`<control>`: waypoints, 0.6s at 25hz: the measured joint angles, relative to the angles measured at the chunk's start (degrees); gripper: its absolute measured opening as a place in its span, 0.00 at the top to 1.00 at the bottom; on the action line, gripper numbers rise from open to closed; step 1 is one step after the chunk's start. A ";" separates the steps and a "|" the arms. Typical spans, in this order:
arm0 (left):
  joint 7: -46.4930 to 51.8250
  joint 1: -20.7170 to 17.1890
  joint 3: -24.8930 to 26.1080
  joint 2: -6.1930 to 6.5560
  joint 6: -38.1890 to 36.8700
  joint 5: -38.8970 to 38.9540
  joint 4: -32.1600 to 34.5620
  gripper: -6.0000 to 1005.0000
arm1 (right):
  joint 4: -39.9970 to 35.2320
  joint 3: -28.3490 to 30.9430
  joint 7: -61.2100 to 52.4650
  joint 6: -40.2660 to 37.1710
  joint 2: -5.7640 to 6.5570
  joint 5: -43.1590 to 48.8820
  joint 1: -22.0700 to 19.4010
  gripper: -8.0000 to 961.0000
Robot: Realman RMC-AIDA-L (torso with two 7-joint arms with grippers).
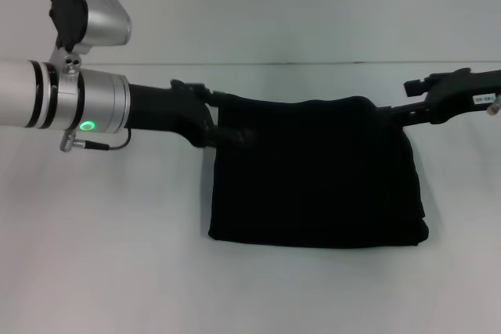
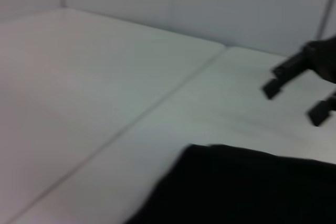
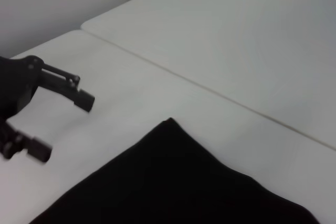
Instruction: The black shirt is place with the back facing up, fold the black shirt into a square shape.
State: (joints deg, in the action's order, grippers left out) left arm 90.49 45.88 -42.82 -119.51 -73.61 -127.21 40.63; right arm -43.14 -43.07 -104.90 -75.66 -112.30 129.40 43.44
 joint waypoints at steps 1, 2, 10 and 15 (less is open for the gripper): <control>0.03 0.12 -0.01 0.14 -1.73 -0.34 0.10 0.10 | 0.02 -0.16 0.13 -0.06 -0.19 0.07 0.14 0.03; 0.01 0.17 0.00 0.23 -3.10 -0.51 0.16 0.10 | 0.04 -0.37 0.23 -0.17 -0.42 0.09 0.25 0.03; -0.20 0.01 0.57 1.23 -12.99 -2.13 0.55 0.10 | 0.12 -1.80 0.89 0.22 -1.88 0.13 0.45 0.03; -0.10 -0.72 2.02 1.29 -13.55 -4.09 0.60 0.10 | 0.20 -1.87 1.59 0.56 -2.25 -0.17 0.17 0.03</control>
State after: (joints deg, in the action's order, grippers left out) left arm 90.39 45.16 -40.80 -118.22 -87.15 -131.30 41.23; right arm -42.95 -44.94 -103.31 -75.10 -114.55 129.22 43.61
